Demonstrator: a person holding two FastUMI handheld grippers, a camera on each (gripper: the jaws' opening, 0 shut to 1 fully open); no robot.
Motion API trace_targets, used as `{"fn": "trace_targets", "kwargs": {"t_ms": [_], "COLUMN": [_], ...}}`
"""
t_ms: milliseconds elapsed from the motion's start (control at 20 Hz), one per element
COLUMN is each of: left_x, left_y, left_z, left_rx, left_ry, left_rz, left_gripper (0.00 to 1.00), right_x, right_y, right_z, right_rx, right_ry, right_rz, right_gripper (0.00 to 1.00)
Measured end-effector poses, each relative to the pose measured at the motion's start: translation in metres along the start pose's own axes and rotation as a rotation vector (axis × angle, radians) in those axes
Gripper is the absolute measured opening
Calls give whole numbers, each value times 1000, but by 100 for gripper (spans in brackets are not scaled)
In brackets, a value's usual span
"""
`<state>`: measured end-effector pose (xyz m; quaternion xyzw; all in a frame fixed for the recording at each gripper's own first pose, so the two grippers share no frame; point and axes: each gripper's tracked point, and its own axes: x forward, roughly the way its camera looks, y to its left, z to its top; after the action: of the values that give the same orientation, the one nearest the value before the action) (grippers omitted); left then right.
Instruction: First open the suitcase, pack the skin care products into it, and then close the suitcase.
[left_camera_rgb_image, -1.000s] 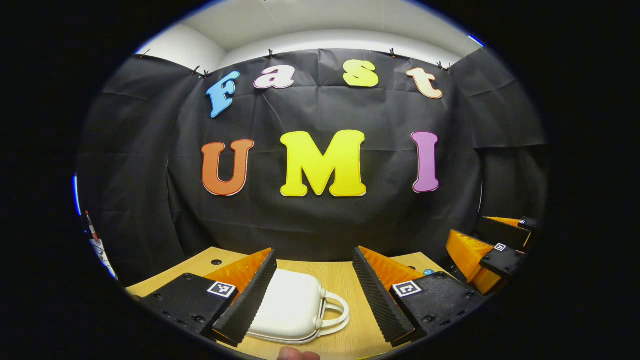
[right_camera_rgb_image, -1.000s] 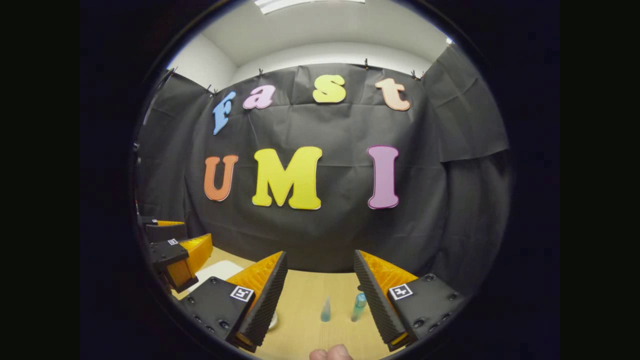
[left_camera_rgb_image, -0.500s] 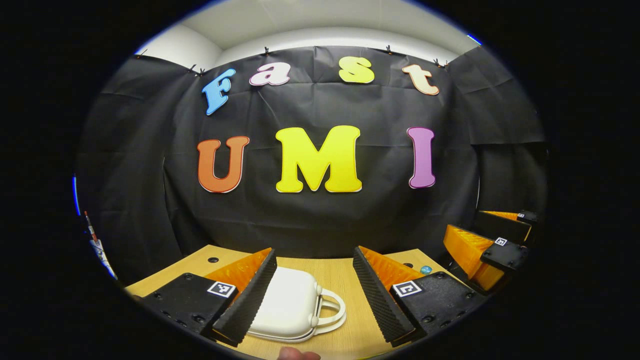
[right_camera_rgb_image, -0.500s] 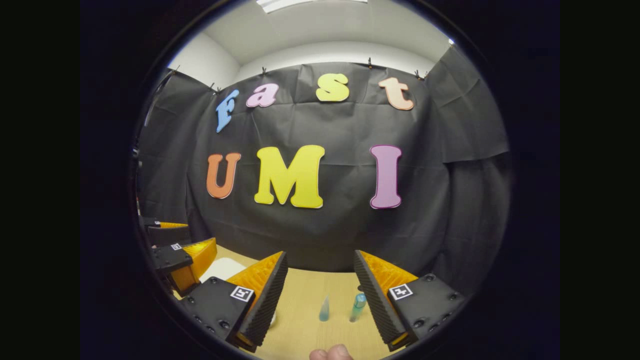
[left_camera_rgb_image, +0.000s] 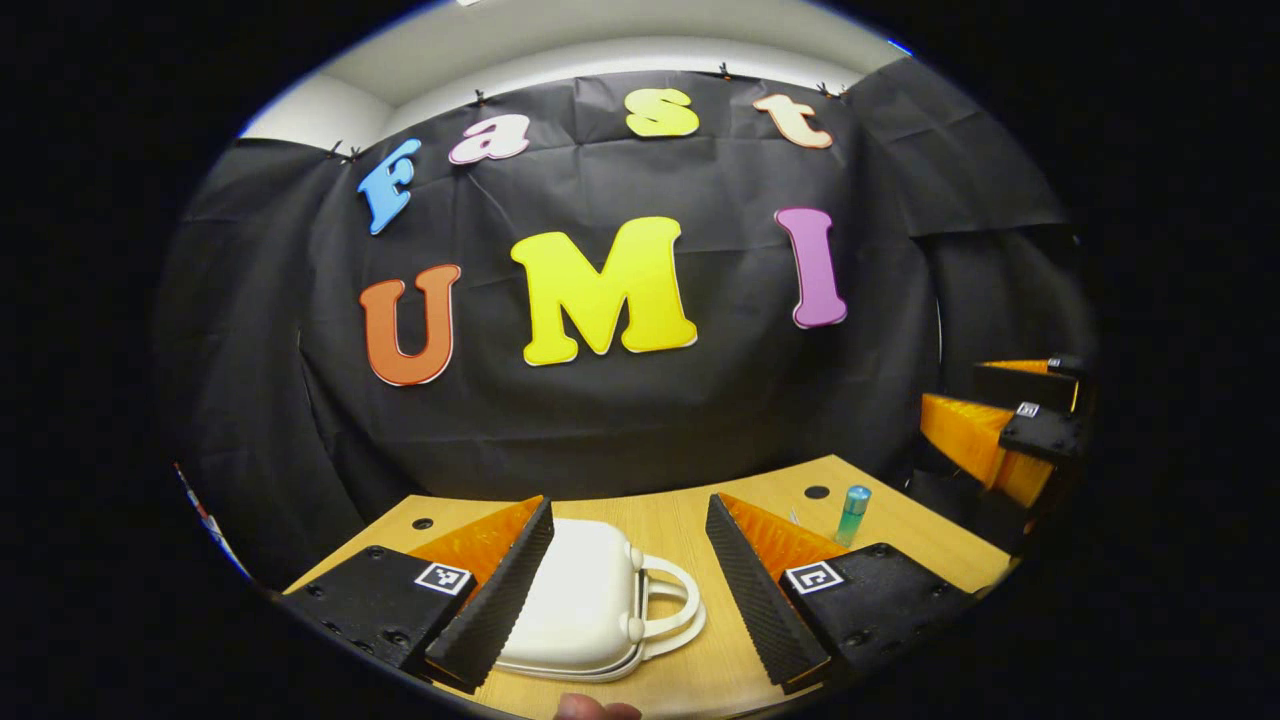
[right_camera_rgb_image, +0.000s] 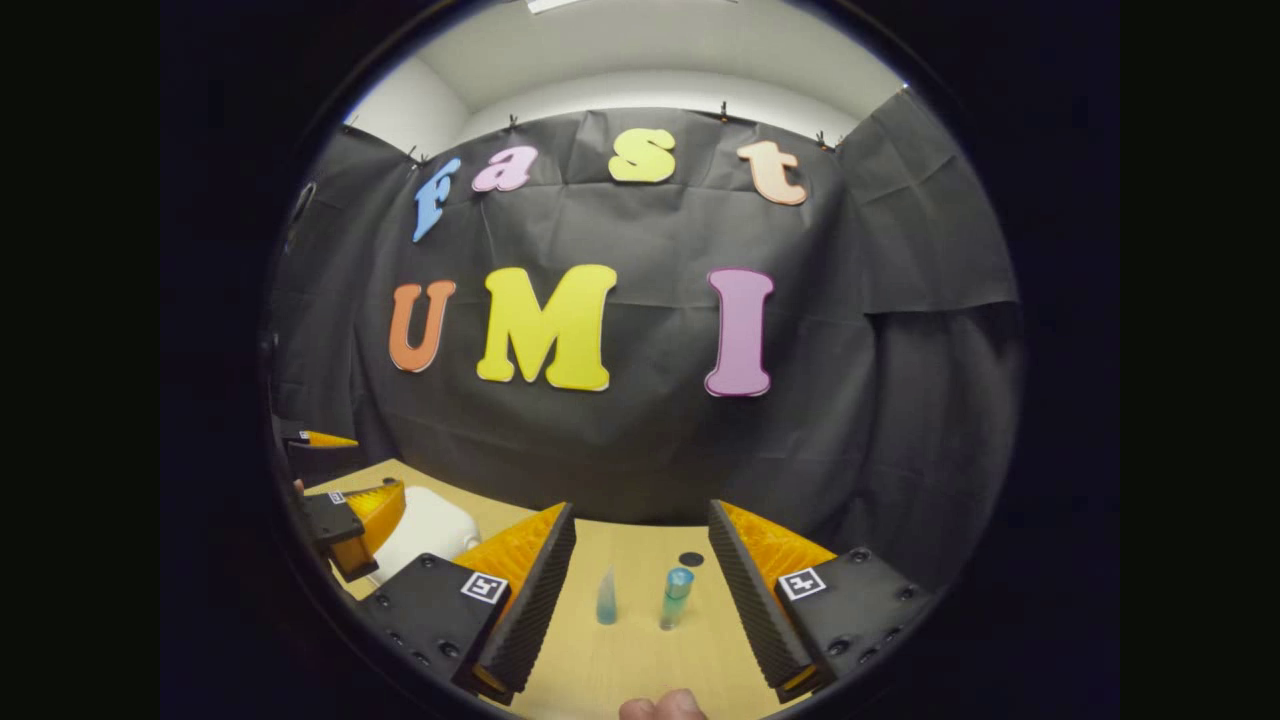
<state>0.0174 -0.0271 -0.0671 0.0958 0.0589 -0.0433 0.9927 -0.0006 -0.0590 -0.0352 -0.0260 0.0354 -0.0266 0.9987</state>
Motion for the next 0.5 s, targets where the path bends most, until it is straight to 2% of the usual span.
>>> {"fn": "trace_targets", "kwargs": {"t_ms": [300, 500], "left_x": [27, 46], "left_y": [-28, -32], "left_z": [-82, -116], "left_rx": [269, 449], "left_ry": [211, 303], "left_rz": [-88, -96], "left_gripper": [99, 99], "right_x": [-5, -2], "right_y": [-38, -57], "right_z": [-26, -39], "right_rx": [-16, -14], "right_ry": [66, 95], "right_rz": [-38, -53], "right_gripper": [79, 79]}}
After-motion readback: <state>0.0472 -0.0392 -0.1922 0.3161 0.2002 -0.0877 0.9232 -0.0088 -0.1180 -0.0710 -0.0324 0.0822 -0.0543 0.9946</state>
